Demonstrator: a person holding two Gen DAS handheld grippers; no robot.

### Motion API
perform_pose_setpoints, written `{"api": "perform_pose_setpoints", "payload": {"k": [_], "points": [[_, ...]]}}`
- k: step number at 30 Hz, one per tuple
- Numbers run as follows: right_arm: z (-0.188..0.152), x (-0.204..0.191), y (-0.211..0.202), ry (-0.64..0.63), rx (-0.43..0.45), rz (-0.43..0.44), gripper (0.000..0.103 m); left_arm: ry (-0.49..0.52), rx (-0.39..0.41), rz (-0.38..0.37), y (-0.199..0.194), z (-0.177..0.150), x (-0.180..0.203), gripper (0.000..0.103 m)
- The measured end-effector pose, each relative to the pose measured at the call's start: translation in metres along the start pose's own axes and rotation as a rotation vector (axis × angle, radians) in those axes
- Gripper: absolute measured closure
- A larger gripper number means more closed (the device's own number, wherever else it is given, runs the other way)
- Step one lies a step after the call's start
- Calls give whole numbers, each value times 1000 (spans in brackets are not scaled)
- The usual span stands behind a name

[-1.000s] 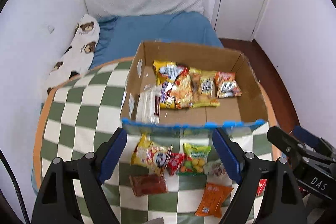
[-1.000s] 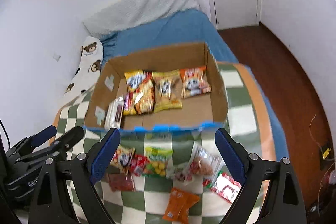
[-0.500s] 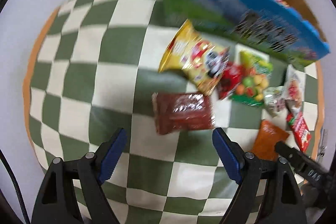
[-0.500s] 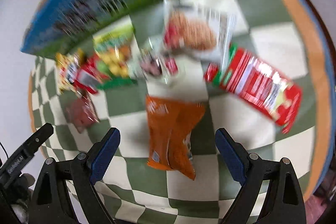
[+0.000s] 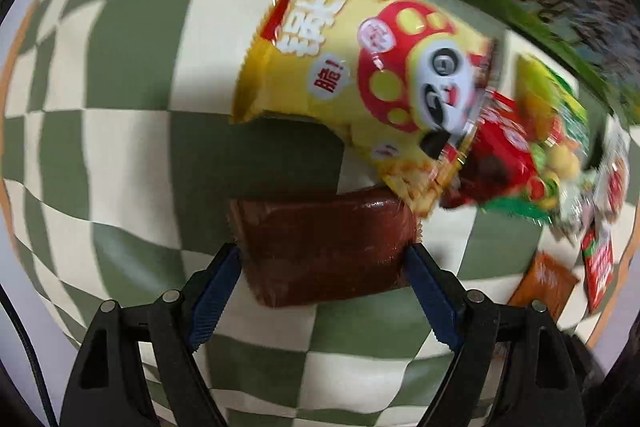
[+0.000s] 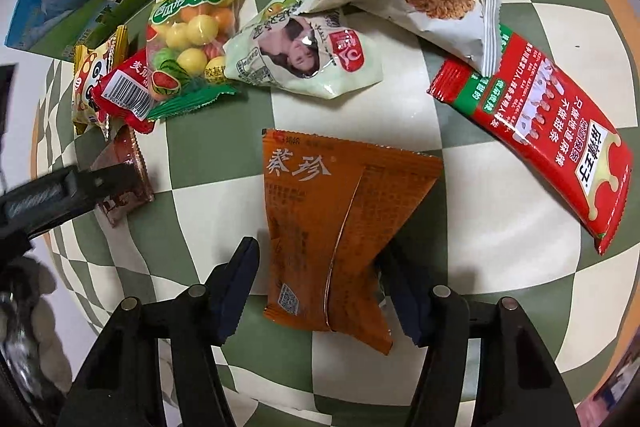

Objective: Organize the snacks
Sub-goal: 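Grasp the dark red packet with left tool while right tool grasps orange packet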

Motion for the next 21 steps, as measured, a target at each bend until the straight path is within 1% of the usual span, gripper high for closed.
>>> {"api": "perform_pose_setpoints", "payload": {"k": [1, 3, 5, 6, 8, 11, 14, 15, 16, 17, 18, 20, 21], "points": [[1, 1, -2, -2, 0, -2, 38, -10, 2, -6, 2, 2, 0, 20], [3, 0, -2, -7, 1, -6, 39, -34, 36, -18, 1, 1, 0, 20], [7, -14, 2, -11, 2, -9, 45, -33, 57, -24, -1, -2, -1, 33], [8, -14, 1, -15, 3, -9, 51, -22, 64, -19, -3, -5, 1, 34], [9, -14, 1, -27, -1, -7, 54, 1, 73, -10, -7, -13, 5, 41], [6, -15, -2, -62, -10, -9, 57, 29, 64, -15, -5, -31, 10, 41], [-5, -20, -3, -111, -38, -14, 59, 53, 38, -26, 1, -57, 9, 41], [-7, -20, -3, -119, -39, -20, 59, 52, 21, -42, 5, -64, 8, 41], [-9, -21, -3, -126, -43, -23, 58, 45, 1, -64, 9, -70, 5, 37], [-10, -21, -2, -123, -49, -21, 56, 37, -16, -80, 14, -73, 4, 27], [-10, -21, 0, -109, -54, -21, 53, 23, -39, -94, 22, -75, 2, 22], [-9, -25, 7, -112, -67, -17, 40, 13, -41, -98, 28, -73, 2, 19], [-9, -28, 9, -112, -68, -22, 38, 8, -44, -87, 31, -72, 3, 19]]}}
Point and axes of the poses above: each gripper's, at about its wrist camera, not at the fingertips, and y roughly the way its jaws point, x to its right, z to its top, the point moved 2 cm from there along y, roughly the way its jaws point, and after that the axes turned 6 degrees about y, right-handed, at the moved point
